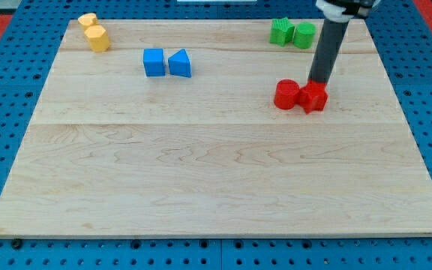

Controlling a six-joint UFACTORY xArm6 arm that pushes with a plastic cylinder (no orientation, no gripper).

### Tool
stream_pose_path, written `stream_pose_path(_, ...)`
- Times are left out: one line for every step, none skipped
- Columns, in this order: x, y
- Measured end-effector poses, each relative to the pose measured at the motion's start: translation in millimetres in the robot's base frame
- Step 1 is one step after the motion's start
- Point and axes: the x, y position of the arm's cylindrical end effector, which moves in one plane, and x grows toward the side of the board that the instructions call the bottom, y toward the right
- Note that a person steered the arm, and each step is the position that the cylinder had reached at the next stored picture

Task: Move red circle towards center of the board

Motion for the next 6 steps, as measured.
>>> stream_pose_path(14,-42)
stream_pose_path(12,-60)
stream_pose_path(11,-50)
stream_pose_path(1,-14)
stream_pose_path(-2,47)
stream_pose_path(29,75)
